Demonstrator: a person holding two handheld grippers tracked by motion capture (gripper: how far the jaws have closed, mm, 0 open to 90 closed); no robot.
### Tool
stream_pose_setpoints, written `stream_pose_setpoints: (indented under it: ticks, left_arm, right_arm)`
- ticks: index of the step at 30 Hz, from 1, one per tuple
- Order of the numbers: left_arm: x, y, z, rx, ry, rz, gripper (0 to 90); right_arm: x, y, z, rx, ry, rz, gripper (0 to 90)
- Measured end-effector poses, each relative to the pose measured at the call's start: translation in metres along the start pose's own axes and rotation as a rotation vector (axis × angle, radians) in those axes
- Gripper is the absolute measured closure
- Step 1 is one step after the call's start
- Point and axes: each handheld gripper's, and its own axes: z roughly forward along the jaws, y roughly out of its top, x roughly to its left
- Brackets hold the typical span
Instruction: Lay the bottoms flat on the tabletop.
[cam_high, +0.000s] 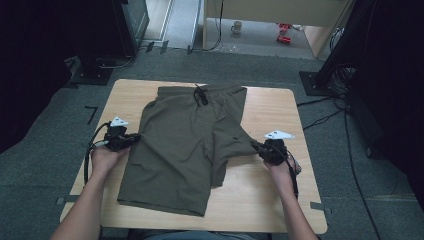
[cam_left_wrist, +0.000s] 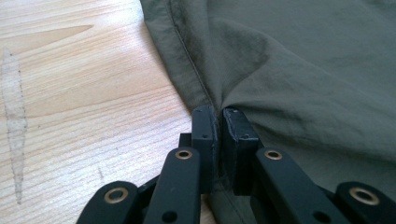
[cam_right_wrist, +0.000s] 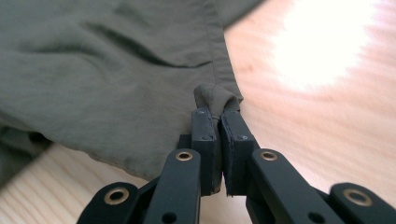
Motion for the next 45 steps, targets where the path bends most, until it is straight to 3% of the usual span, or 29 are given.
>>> stream_pose_setpoints:
  ticks: [3, 10, 13, 20, 24, 29, 34, 37, 43, 45]
  left_arm:
    - [0.002, 0.000, 0.000, 0.004, 0.010, 0.005, 85.5]
    - [0.013, 0.003, 0.001, -0.003, 0.036, -0.032, 86.3]
    - [0.021, 0.002, 0.001, -0.018, 0.043, -0.056, 86.3]
    - [0.029, 0.002, -0.001, -0.017, 0.080, -0.059, 85.8]
    - [0.035, 0.001, -0.003, -0.024, 0.086, -0.087, 85.5]
    - [0.036, 0.000, -0.004, -0.021, 0.087, -0.100, 84.8]
    - [0.032, 0.004, -0.009, -0.057, 0.077, -0.087, 77.5]
    - [0.030, 0.008, -0.016, -0.090, 0.064, -0.079, 74.9]
    - [0.020, 0.020, -0.026, -0.153, 0.021, -0.070, 71.1]
    - [0.015, 0.023, -0.024, -0.157, -0.008, -0.071, 71.1]
  right_arm:
    - [-0.006, -0.013, -0.006, 0.012, -0.015, 0.015, 85.0]
    - [-0.023, -0.036, -0.018, 0.035, -0.040, 0.054, 84.7]
    - [-0.026, -0.044, -0.023, 0.042, -0.070, 0.067, 84.5]
    - [-0.033, -0.060, -0.036, 0.038, -0.088, 0.085, 84.0]
    - [-0.039, -0.068, -0.045, 0.030, -0.091, 0.132, 83.4]
    - [-0.038, -0.077, -0.055, 0.031, -0.112, 0.125, 79.5]
    - [-0.039, -0.075, -0.060, -0.030, -0.096, 0.152, 66.9]
    - [-0.036, -0.069, -0.062, -0.062, -0.100, 0.134, 63.5]
    - [-0.035, -0.057, -0.057, -0.069, -0.087, 0.127, 65.6]
    - [-0.034, -0.051, -0.053, -0.063, -0.085, 0.102, 72.3]
